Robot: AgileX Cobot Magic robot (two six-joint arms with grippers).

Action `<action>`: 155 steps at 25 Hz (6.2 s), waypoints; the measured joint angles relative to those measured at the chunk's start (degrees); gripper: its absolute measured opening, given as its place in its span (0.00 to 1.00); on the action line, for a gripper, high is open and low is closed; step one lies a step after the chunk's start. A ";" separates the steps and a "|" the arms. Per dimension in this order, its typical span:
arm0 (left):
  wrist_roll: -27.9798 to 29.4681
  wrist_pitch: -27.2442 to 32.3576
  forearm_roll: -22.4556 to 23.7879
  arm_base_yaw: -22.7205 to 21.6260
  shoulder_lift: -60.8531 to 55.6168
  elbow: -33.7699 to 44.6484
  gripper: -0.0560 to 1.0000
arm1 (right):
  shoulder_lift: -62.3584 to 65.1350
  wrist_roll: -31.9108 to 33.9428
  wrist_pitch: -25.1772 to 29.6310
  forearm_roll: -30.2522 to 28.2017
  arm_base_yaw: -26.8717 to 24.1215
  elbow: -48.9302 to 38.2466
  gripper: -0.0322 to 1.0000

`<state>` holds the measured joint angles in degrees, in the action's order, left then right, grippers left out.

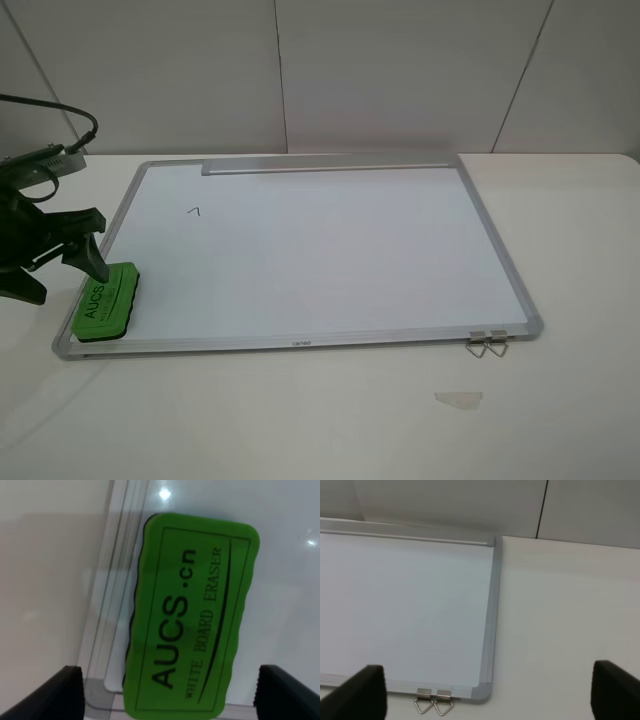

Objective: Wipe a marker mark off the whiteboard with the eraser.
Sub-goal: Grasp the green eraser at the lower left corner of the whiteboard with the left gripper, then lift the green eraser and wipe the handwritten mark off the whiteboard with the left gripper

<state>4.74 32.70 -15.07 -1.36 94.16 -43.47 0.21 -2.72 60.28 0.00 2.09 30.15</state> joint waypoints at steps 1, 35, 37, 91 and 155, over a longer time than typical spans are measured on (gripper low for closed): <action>-1.18 -0.84 -1.01 0.00 1.26 0.00 0.72 | 0.00 0.00 0.00 0.00 0.00 0.00 0.82; -8.37 -7.90 -9.18 0.00 9.94 -0.30 0.62 | 0.00 -0.03 0.00 0.00 0.00 0.00 0.82; -8.37 -7.34 -9.20 0.00 9.68 -0.36 0.62 | 0.00 -0.03 0.00 0.00 0.00 0.00 0.82; -2.16 35.66 17.42 18.39 49.93 -77.86 0.62 | 0.00 -0.03 0.00 0.00 0.00 0.00 0.82; -6.02 35.87 15.69 14.58 52.77 -78.87 0.62 | 0.00 -0.03 0.00 0.00 0.00 0.00 0.82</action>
<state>-1.28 68.57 0.62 13.22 146.93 -122.34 0.21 -2.76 60.28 0.00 2.09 30.15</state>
